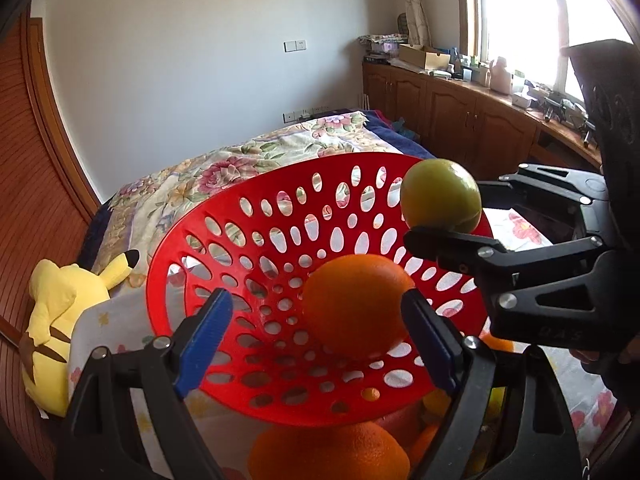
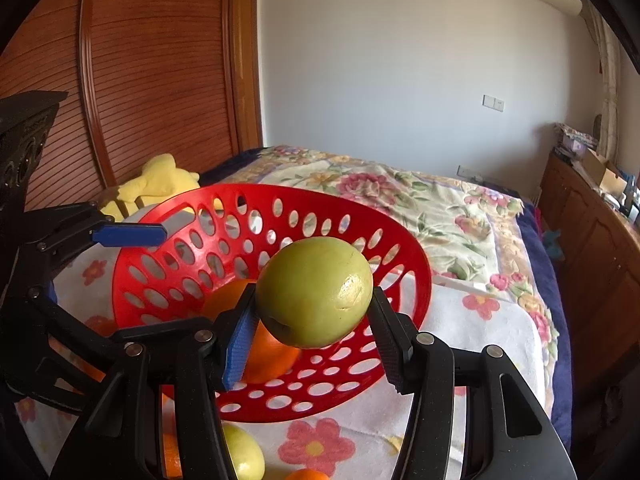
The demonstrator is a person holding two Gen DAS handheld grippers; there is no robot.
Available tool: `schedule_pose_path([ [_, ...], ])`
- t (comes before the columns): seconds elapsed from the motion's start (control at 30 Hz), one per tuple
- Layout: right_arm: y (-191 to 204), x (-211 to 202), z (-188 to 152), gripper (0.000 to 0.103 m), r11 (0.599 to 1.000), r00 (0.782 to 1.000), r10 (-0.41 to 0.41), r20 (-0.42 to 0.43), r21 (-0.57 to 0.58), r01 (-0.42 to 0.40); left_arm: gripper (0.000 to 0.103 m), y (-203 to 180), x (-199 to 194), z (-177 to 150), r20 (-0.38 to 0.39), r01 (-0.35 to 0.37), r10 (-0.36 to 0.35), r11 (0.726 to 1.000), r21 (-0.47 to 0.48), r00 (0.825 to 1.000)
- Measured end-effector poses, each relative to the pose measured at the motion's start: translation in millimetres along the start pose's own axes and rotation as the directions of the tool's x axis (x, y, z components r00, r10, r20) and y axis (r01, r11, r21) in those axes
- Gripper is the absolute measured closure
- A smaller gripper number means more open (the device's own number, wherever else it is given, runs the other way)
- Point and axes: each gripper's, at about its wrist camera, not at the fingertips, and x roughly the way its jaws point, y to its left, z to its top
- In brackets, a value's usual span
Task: Organize fruits
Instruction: 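Withdraw both tools from the red basket back toward the fruit pile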
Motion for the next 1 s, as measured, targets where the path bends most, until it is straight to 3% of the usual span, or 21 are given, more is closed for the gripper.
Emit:
schedule_pose_path([
  [0.4,10.5,10.0,-4.1,0.047,1.000,0.999,-0.029,-0.037,-0.009,0.028,0.015,24.1,-38.2,-30.9,0.061,0.004,0.001,0.997,-0.073,0.998],
  [0.53,10.3,5.1,-3.5,0.041,0.998,0.998,-0.057,-0.024,0.002,0.057,0.015,26.8,-43.8,-41.7,0.063,0.006,0.000,0.996,-0.090,0.998],
  [1.0,28.6,-48.2,-36.2,0.040,0.996,0.998,-0.062,0.006,0.061,0.062,0.015,22.0,-71.4,-88.0,0.075,0.013,-0.004,0.992,-0.125,0.997],
])
